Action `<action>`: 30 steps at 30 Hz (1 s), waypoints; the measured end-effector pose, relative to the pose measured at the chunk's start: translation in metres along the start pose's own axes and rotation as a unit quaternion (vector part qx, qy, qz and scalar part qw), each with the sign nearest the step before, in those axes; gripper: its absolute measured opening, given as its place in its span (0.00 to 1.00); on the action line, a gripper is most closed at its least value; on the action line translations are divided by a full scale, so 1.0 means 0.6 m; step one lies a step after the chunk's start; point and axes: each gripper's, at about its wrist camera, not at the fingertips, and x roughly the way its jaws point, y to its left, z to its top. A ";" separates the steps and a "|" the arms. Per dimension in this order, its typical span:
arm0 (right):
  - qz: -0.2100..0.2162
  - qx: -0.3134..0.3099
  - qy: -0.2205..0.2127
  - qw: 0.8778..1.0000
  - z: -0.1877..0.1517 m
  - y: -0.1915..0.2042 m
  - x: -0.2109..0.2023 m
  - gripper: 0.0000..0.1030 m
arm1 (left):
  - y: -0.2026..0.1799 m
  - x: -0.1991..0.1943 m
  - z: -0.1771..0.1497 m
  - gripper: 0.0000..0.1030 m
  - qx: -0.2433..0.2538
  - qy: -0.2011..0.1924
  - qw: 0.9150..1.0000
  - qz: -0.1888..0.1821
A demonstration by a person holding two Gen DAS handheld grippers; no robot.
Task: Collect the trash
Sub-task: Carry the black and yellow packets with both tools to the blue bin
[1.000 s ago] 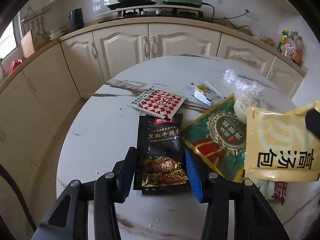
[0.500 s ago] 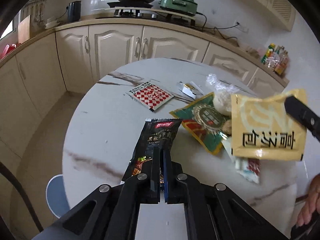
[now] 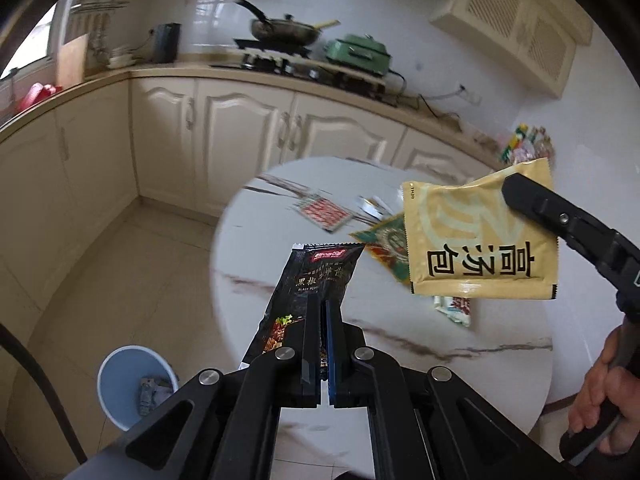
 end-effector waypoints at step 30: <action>0.164 -0.115 0.246 0.948 -0.240 0.475 0.582 0.04 | 0.615 0.037 -0.234 0.00 -0.223 0.144 0.952 0.149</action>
